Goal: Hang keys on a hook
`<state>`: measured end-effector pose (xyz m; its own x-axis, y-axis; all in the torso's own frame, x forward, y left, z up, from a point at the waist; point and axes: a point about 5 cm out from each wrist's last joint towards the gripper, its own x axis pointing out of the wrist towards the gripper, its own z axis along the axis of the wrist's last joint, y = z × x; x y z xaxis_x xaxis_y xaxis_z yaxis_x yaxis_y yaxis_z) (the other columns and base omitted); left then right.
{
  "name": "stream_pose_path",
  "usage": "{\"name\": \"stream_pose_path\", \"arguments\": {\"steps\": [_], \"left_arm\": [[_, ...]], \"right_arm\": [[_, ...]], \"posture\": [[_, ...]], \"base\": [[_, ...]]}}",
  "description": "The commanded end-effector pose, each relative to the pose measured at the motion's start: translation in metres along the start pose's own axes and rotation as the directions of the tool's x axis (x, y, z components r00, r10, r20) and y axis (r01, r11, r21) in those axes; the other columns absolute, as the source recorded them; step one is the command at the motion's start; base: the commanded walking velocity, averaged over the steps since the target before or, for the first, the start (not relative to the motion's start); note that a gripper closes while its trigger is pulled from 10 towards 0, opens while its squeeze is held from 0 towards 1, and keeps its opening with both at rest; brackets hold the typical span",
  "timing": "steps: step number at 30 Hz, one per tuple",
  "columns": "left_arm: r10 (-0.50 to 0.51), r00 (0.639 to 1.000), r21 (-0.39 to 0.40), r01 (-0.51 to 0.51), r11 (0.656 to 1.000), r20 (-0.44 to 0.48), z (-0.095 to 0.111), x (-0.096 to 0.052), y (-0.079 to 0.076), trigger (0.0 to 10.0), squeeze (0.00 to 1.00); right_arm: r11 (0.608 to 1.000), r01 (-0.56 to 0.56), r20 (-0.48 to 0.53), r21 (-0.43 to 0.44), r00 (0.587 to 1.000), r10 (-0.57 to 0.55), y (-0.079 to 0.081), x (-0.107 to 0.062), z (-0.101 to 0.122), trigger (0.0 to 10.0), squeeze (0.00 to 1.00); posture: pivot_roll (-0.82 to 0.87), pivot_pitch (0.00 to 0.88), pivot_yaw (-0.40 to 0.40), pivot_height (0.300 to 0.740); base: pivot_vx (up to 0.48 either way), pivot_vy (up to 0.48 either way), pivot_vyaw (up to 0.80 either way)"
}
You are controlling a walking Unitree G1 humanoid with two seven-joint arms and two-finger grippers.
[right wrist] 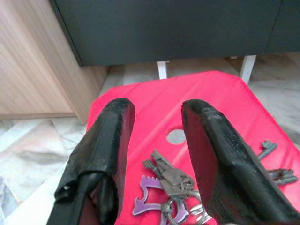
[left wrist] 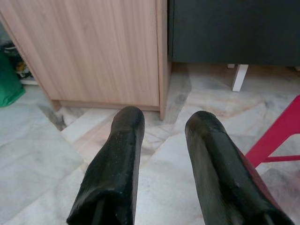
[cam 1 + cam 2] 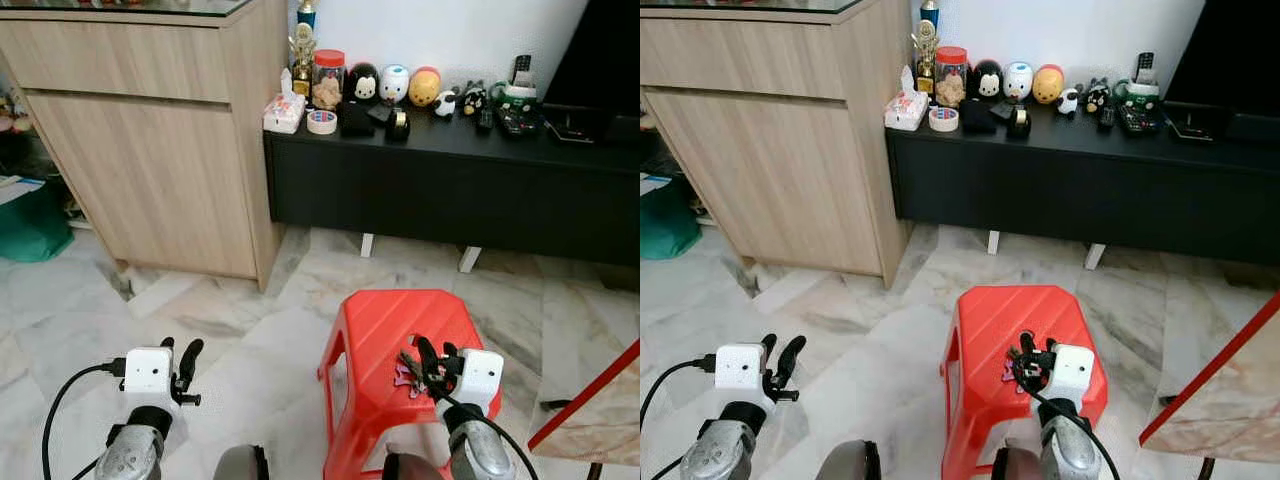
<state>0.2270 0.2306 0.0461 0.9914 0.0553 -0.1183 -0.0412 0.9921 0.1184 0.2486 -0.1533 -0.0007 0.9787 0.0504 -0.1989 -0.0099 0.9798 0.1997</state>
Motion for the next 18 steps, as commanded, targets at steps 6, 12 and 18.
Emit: {"name": "stream_pose_path", "arguments": {"steps": [6,12,18], "left_arm": [[-0.012,1.000,0.002,0.012,1.000,0.012,0.0017,0.0022,-0.0023,10.0,0.00],[-0.012,1.000,-0.001,0.012,1.000,0.021,0.0028,0.0021,-0.0023,10.0,0.00],[-0.014,1.000,-0.001,0.014,1.000,0.021,0.0026,0.0017,-0.0029,10.0,0.00]], "right_arm": [[1.000,0.011,0.007,-0.002,1.000,-0.011,-0.0023,0.0010,0.0031,10.0,0.00],[1.000,0.011,0.008,-0.002,1.000,-0.011,-0.0026,0.0006,0.0034,10.0,0.00],[1.000,0.010,-0.010,-0.010,1.000,-0.010,-0.0045,-0.0032,0.0001,10.0,0.00]], "posture": [[0.09,0.000,-0.050,0.604],[0.09,0.002,-0.050,0.604],[0.09,0.004,-0.051,0.604]], "base": [[0.298,0.000,0.00],[0.101,0.000,0.00],[0.000,0.000,0.00]]}}
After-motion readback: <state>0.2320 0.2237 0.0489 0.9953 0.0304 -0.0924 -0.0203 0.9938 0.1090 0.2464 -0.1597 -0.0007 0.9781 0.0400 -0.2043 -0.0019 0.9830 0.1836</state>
